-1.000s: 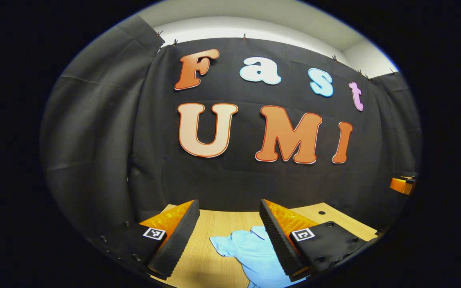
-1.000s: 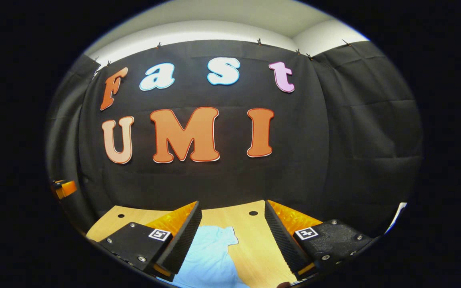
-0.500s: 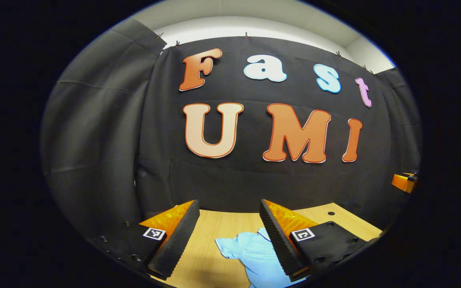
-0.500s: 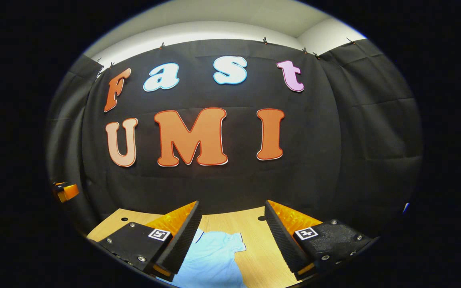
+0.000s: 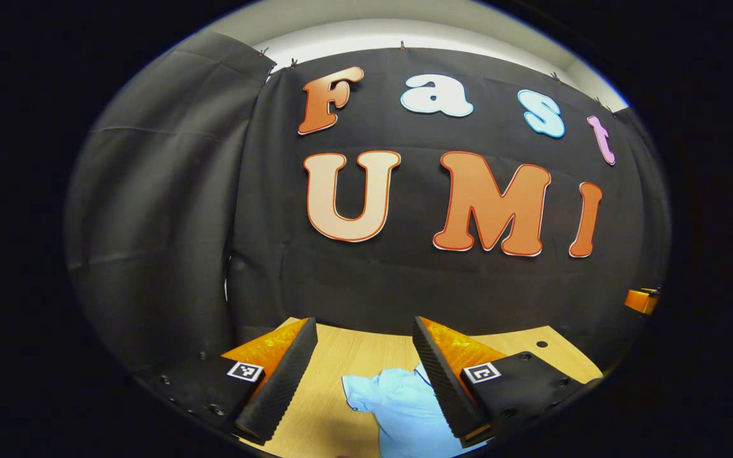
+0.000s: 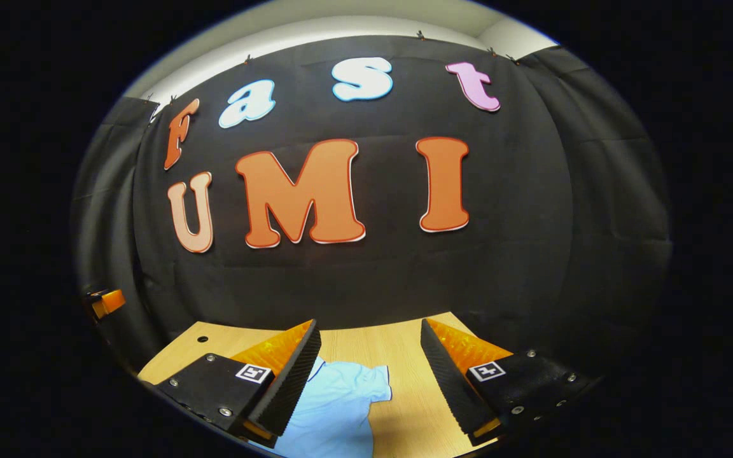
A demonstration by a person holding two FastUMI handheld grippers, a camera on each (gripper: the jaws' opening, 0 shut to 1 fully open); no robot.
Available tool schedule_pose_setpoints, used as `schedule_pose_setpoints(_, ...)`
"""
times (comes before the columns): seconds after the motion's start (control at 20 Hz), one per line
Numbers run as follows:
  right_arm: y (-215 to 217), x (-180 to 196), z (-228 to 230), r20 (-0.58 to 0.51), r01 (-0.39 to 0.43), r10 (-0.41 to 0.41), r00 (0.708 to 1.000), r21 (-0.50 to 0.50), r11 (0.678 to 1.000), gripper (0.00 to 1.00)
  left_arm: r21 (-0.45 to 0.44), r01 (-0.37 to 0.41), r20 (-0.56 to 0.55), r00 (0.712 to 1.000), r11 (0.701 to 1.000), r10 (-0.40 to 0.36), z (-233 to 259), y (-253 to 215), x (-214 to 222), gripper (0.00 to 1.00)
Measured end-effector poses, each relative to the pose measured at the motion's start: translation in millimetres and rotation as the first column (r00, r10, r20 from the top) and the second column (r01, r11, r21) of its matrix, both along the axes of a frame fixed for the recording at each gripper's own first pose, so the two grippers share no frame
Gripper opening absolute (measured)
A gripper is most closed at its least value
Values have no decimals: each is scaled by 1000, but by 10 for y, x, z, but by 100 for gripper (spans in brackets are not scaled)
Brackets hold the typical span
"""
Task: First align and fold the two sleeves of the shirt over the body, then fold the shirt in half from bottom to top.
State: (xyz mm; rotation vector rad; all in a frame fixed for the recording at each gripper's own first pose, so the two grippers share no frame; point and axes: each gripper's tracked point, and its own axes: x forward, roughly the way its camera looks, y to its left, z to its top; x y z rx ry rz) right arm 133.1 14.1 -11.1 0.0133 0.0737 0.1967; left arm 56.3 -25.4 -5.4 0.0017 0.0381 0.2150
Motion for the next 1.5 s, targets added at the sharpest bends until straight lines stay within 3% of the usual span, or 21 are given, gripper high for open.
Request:
schedule_pose_setpoints(0.15,-16,282,-284,-115,-12,9,993,-24,1000,97,18,2,-18,1000,1000,-2,-58,-102,128,94)
schedule_pose_setpoints(0.2,-19,398,-380,-153,-15,10,988,-30,999,97,28,5,-19,1000,1000,-4,-42,-125,177,98)
schedule_pose_setpoints(0.4,5,875,-876,-340,-29,-4,940,-92,995,97,50,17,-34,999,999,-15,-70,-154,362,99)
schedule_pose_setpoints(0.55,128,1176,-1410,-523,-55,0,852,-90,994,97,36,20,-64,998,999,-17,-194,-75,505,99)
schedule_pose_setpoints(0.7,81,1576,-1939,-626,-42,-74,776,-169,985,96,8,14,-92,996,1000,-13,-324,39,610,95)
schedule_pose_setpoints(0.8,161,1739,-2255,-705,-37,-91,704,-164,986,96,8,1,-115,993,1000,0,-425,138,635,99)
schedule_pose_setpoints(0.85,164,1812,-2392,-734,-25,-103,671,-162,987,97,14,-6,-122,993,1000,8,-451,199,633,98)
schedule_pose_setpoints(0.9,132,1911,-2515,-744,2,-131,655,-172,985,97,19,-13,-131,991,1000,16,-482,255,635,95)
schedule_pose_setpoints(1.1,32,2005,-2967,-816,4,-182,548,-215,977,97,35,-40,-162,986,999,45,-591,486,646,98)
schedule_pose_setpoints(1.35,-78,1983,-3290,-848,-22,-233,477,-277,961,97,38,-59,-197,978,998,66,-766,621,628,98)
schedule_pose_setpoints(1.5,-36,1982,-3367,-861,-31,-225,455,-268,963,97,47,-59,-215,974,997,68,-833,638,610,94)
